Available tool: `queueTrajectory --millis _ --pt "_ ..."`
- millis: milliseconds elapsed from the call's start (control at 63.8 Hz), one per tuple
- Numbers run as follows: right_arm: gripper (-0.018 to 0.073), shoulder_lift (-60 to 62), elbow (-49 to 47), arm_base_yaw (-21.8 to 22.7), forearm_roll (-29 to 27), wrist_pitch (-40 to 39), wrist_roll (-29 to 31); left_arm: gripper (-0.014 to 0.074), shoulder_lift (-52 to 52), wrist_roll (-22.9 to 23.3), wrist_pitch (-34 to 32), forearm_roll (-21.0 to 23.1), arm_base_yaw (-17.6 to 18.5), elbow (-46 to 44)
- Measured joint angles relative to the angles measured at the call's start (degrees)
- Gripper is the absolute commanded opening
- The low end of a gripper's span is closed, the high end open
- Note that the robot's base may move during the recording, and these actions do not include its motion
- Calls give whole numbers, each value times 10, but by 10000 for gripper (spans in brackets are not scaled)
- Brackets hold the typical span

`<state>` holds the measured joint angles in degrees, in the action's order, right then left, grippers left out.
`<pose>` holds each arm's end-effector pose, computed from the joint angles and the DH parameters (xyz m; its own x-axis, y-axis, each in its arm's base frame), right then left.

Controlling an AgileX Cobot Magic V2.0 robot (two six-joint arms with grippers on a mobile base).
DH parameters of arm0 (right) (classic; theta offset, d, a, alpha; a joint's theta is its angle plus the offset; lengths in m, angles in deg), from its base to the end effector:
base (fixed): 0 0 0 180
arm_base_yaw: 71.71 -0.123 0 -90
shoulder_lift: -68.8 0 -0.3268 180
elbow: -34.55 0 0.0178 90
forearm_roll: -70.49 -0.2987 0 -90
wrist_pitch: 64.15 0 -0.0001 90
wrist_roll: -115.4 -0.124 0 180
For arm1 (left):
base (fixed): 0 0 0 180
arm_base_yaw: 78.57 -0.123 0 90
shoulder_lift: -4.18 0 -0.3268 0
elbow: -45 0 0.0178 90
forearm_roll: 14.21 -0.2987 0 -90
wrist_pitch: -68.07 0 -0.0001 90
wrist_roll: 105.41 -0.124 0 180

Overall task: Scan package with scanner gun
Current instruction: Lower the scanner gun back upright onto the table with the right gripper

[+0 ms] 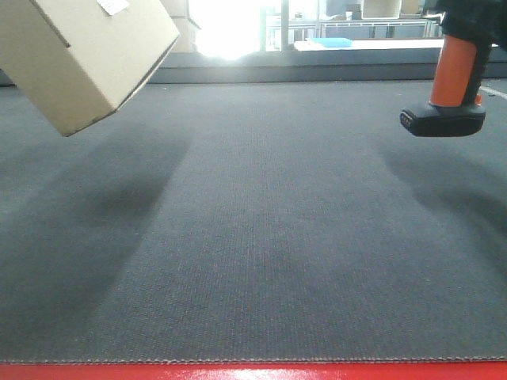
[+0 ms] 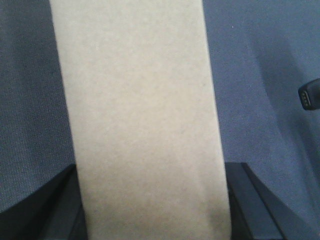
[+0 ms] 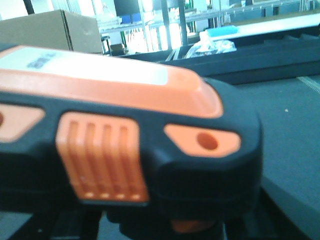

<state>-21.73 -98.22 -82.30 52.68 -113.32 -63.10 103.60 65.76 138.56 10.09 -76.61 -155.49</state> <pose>0.3372 0.0339 0.2405 0.0090 0.1797 -0.9837 0.0479 0.9825 0.1799 0.4023 -0.0619 0.4236 -0.8436 0.0330 -0.5360 0.2425 0.9139 -0.3254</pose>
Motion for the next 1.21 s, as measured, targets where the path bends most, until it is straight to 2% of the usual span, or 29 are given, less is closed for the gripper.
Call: queueTrajectory --millis 565,1004,1066,1114,1161,1208 --pt "-157 -102 0 0 2 -52 0 -111 0 0 0 0 0 0" --pt "-156 -115 0 0 2 -66 -2 -111 0 0 0 0 0 0" --pt "-102 -115 0 0 2 -66 -2 -111 0 0 0 0 0 0" --pt "-18 -115 0 0 2 -66 -2 -111 0 0 0 0 0 0" --pt "95 -115 0 0 2 -66 -2 -111 0 0 0 0 0 0" --pt "247 -115 0 0 2 -66 -3 -111 0 0 0 0 0 0"
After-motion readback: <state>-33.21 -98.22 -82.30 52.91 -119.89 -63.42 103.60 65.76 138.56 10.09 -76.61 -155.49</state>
